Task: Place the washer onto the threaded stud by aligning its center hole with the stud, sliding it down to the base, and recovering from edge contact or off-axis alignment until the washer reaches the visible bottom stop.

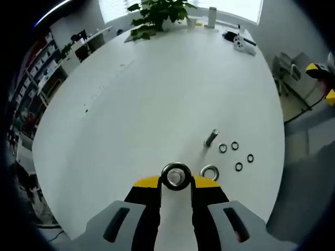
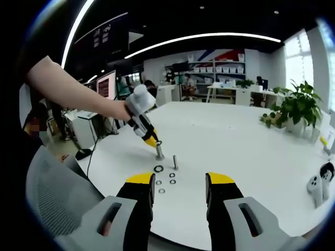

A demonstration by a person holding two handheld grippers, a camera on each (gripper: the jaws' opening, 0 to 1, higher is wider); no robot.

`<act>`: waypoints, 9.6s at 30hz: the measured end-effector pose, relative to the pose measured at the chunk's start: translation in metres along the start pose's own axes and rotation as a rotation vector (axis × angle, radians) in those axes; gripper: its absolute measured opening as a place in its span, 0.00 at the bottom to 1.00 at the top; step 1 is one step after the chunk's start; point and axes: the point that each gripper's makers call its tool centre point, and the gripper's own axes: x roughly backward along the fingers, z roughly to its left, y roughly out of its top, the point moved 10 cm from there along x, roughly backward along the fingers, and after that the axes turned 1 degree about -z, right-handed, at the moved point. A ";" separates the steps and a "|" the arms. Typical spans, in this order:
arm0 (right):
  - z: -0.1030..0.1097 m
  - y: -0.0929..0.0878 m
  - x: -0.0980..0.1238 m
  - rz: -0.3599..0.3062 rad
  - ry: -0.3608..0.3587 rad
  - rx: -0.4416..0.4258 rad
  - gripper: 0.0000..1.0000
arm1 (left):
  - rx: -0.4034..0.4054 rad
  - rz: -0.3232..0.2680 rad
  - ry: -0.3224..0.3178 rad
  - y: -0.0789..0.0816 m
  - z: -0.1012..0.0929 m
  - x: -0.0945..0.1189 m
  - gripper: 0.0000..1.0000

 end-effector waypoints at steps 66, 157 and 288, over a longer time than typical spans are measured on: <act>0.001 0.003 0.001 -0.045 0.042 -0.005 0.41 | 0.290 -0.177 0.068 -0.043 -0.023 0.025 0.19; 0.002 -0.011 0.001 0.141 -0.138 0.091 0.45 | 0.378 -0.656 0.239 -0.155 -0.157 0.152 0.34; 0.005 -0.019 -0.005 0.245 -0.109 0.129 0.45 | 0.451 -0.613 0.302 -0.166 -0.150 0.152 0.31</act>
